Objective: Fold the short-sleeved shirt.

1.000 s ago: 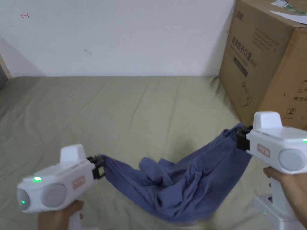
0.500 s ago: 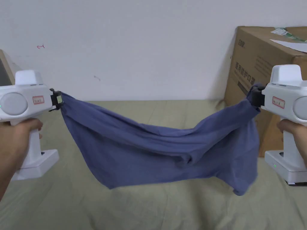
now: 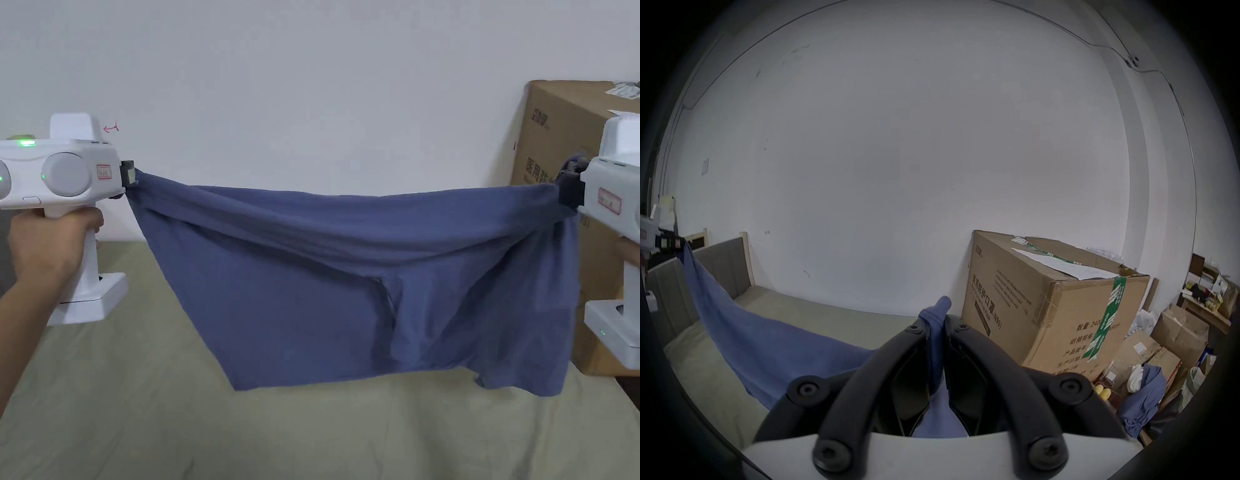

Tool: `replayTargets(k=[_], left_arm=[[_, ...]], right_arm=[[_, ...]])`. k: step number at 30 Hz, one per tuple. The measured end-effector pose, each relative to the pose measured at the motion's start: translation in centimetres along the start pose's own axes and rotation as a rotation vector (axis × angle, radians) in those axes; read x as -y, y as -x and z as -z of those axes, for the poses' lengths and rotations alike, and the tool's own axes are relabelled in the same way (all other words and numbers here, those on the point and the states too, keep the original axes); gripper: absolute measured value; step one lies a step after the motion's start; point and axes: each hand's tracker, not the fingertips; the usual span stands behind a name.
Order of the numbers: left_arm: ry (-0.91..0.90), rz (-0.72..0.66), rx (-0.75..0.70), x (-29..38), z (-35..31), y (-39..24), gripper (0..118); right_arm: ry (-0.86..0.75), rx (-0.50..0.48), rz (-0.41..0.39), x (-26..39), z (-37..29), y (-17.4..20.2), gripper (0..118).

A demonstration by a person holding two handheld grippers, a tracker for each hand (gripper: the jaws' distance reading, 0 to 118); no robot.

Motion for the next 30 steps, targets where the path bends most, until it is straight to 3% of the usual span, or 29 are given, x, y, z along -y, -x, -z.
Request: replayTargets(k=[8,14,30], left_arm=[[0.023,0.038,-0.024,7.6,3.3,-0.8,0],[0.128,0.008,-0.001,16.4,2.7,-0.3,0],[0.373,-0.022,0.001,34.1,-9.5,3.8,0]], right_arm=[[0.074,0.032,-0.035,7.6,3.5,3.8,5],[0.203,0.002,-0.001,15.3,3.4,5.4,5],[0.382,0.018,0.004,28.5,-10.8,4.5,5]])
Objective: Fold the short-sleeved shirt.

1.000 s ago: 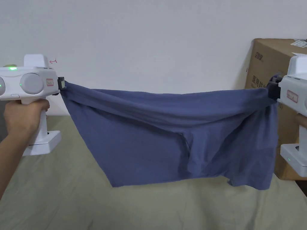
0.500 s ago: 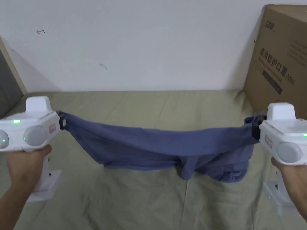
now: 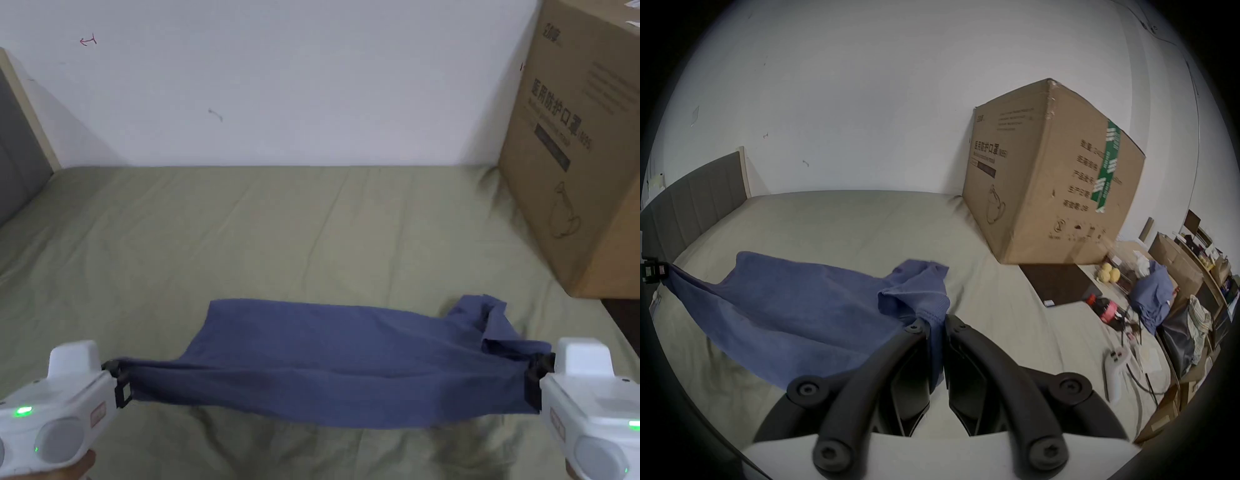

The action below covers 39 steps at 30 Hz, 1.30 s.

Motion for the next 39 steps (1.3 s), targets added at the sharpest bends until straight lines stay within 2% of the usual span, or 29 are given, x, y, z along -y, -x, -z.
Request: replayTargets(k=[5,12,15,20,24,25,26,27,28,29,30,33,39], left_arm=[[0.021,0.006,-0.018,4.7,-4.4,1.3,0],[0.112,0.029,-0.051,10.8,-8.1,3.2,0],[0.171,0.041,-0.066,13.4,-8.5,3.3,0],[0.325,0.063,-0.097,16.7,-6.5,3.1,0],[0.379,0.057,-0.104,17.6,-4.9,2.9,0],[0.389,0.065,-0.108,17.5,-4.8,2.6,4],[0.379,0.071,-0.118,17.2,-4.9,2.3,22],[0.369,0.072,-0.124,16.9,-5.3,2.1,42],[0.368,0.063,-0.114,16.3,-5.6,1.9,68],[0.363,0.034,-0.086,15.5,-5.8,1.7,99],[0.357,0.001,-0.054,14.7,-6.1,1.4,109],[0.228,-0.068,0.008,11.3,-8.4,-0.2,118],[-0.099,-0.032,0.080,3.5,-13.4,-4.3,117]], right_arm=[[0.017,0.006,0.015,4.1,-3.9,-1.1,5],[0.150,0.001,0.080,10.4,-6.8,-2.9,5],[0.241,-0.001,0.122,13.1,-7.1,-2.9,5],[0.424,-0.006,0.136,16.9,-5.2,-2.5,5],[0.448,-0.006,0.160,17.4,-5.2,-2.0,5],[0.445,-0.006,0.163,16.7,-6.0,-1.7,6],[0.446,-0.010,0.164,16.1,-6.2,-1.7,14],[0.443,-0.012,0.167,15.6,-6.5,-1.7,30],[0.433,-0.008,0.165,14.8,-6.9,-1.7,50],[0.405,-0.002,0.160,14.2,-6.8,-2.4,78],[0.361,-0.001,0.154,13.4,-7.1,-2.5,88],[0.196,-0.043,0.156,9.7,-8.8,-2.9,92],[-0.094,-0.047,0.120,1.9,-13.1,-2.3,92]])
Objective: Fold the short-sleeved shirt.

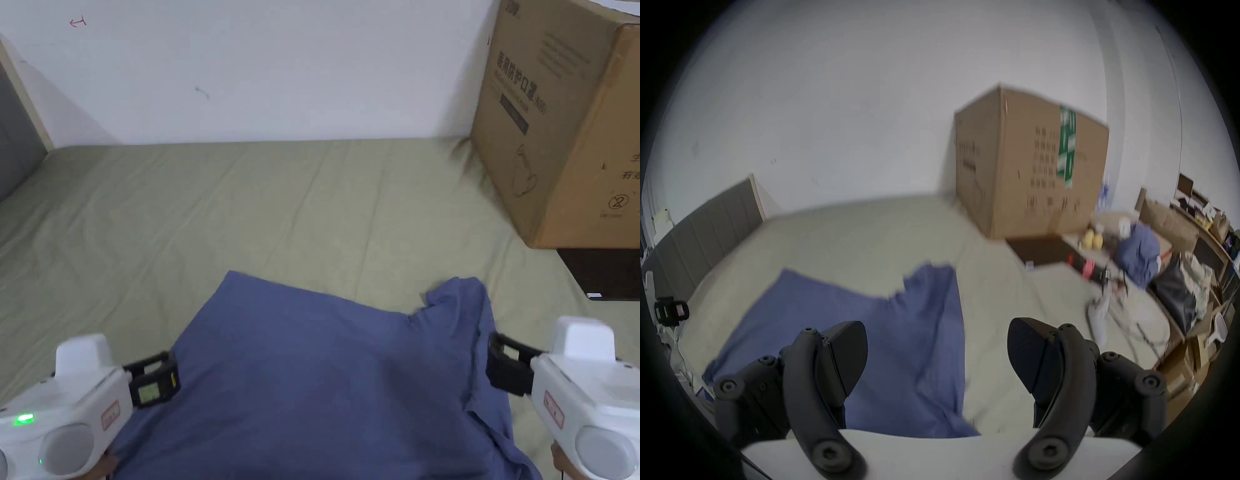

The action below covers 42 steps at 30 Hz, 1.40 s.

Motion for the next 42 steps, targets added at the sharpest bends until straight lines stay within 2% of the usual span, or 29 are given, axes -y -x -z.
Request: replayTargets(k=[5,7,8,9,10,11,12,13,14,22,28,31,36,38,42], left_arm=[[-0.247,0.010,0.040,-4.0,-2.3,-3.0,115],[-0.320,0.032,0.042,-4.6,-2.9,-4.0,110],[-0.349,0.046,0.042,-4.8,-3.0,-4.5,104],[-0.372,0.057,0.044,-4.8,-3.2,-4.9,94],[-0.394,0.063,0.045,-4.7,-3.4,-5.3,78],[-0.402,0.067,0.049,-4.6,-3.5,-5.7,48],[-0.398,0.067,0.048,-4.5,-3.3,-5.9,20],[-0.398,0.070,0.046,-4.4,-3.2,-6.2,0],[-0.393,0.076,0.059,-4.3,-3.0,-6.3,0],[-0.215,0.088,0.118,-5.3,1.8,-7.0,0],[0.016,0.096,0.196,-8.0,11.3,-7.3,0],[0.121,0.039,0.219,-9.0,17.3,-7.0,0],[0.279,0.135,0.179,-9.6,26.6,-7.4,1],[0.351,0.129,0.167,-9.8,30.1,-7.5,18],[0.451,0.120,0.150,-9.5,35.6,-7.8,109]], right_arm=[[-0.182,0.033,-0.047,-3.6,-2.6,1.7,92],[-0.228,0.054,-0.069,-4.2,-3.3,2.4,91],[-0.230,0.062,-0.075,-4.3,-3.5,2.7,86],[-0.238,0.064,-0.080,-4.4,-3.7,2.9,82],[-0.252,0.072,-0.085,-4.4,-3.7,3.1,77],[-0.253,0.066,-0.086,-4.4,-3.7,3.3,60],[-0.255,0.063,-0.087,-4.4,-3.8,3.4,37],[-0.261,0.060,-0.086,-4.3,-3.8,3.5,7],[-0.266,0.066,-0.085,-4.3,-3.6,3.6,0],[-0.252,0.063,-0.087,-4.3,-1.7,3.1,0],[-0.220,0.075,-0.080,-4.6,1.2,2.8,0],[-0.196,0.082,-0.078,-4.8,3.1,2.9,0],[-0.141,0.102,-0.077,-4.8,6.8,2.8,0],[-0.124,0.110,-0.073,-4.7,8.4,2.7,0],[-0.082,0.129,-0.068,-4.3,11.4,2.4,0]])
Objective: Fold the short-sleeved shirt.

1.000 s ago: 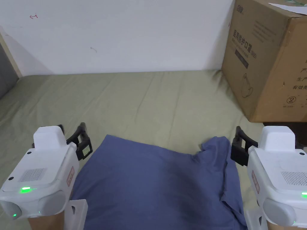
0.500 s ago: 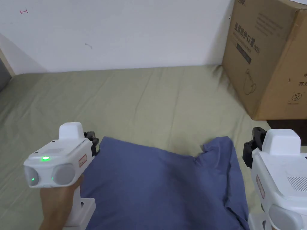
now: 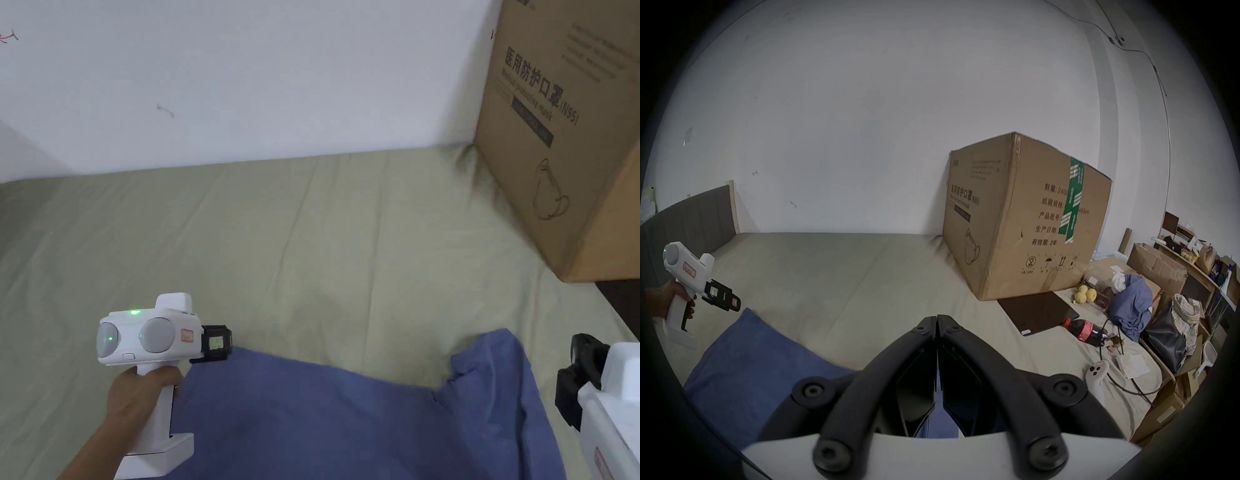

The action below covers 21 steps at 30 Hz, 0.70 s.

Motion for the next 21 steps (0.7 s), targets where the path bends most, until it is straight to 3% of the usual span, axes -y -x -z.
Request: replayTargets(k=[1,4,5,7,8,11,12,14,17,18,19,20,21], left_arm=[[0.031,-0.003,-0.031,-0.4,1.2,0.1,113],[0.035,0.024,-0.049,-0.8,3.9,0.2,101],[0.048,0.044,-0.063,-0.8,4.6,0.1,92],[0.083,0.074,-0.088,-0.5,6.1,-0.3,57],[0.121,0.087,-0.092,-0.2,6.8,-0.5,47],[0.090,0.083,-0.083,0.5,6.9,-0.9,44],[0.096,0.082,-0.073,0.4,6.8,-1.0,35],[0.052,0.131,-0.057,0.7,5.4,-1.7,0],[-0.040,0.139,-0.057,1.1,2.8,-2.0,0],[-0.069,0.124,-0.039,1.3,1.6,-1.9,0],[-0.085,0.110,-0.025,1.4,0.5,-1.8,0],[-0.092,0.101,-0.005,1.5,-0.7,-1.6,0],[-0.097,0.100,0.005,1.5,-1.7,-1.4,0]], right_arm=[[0.012,0.004,0.000,0.2,0.7,0.0,0],[0.032,0.016,-0.003,0.7,2.3,0.2,0],[0.041,0.018,-0.005,0.9,2.6,0.2,0],[0.053,0.022,-0.007,1.3,3.2,0.2,0],[0.061,0.024,-0.003,1.4,3.4,0.2,0],[0.092,0.017,0.012,1.7,3.9,-0.1,0],[0.098,0.017,0.014,1.7,4.0,-0.2,0],[0.136,-0.001,0.042,1.8,4.5,-0.6,0],[0.235,-0.028,0.082,2.1,6.2,-1.3,4],[0.278,-0.037,0.078,2.3,7.0,-1.4,19],[0.305,-0.043,0.090,2.6,7.7,-1.7,44],[0.329,-0.050,0.111,3.2,8.8,-1.9,83],[0.364,-0.060,0.113,3.7,9.6,-1.9,102]])
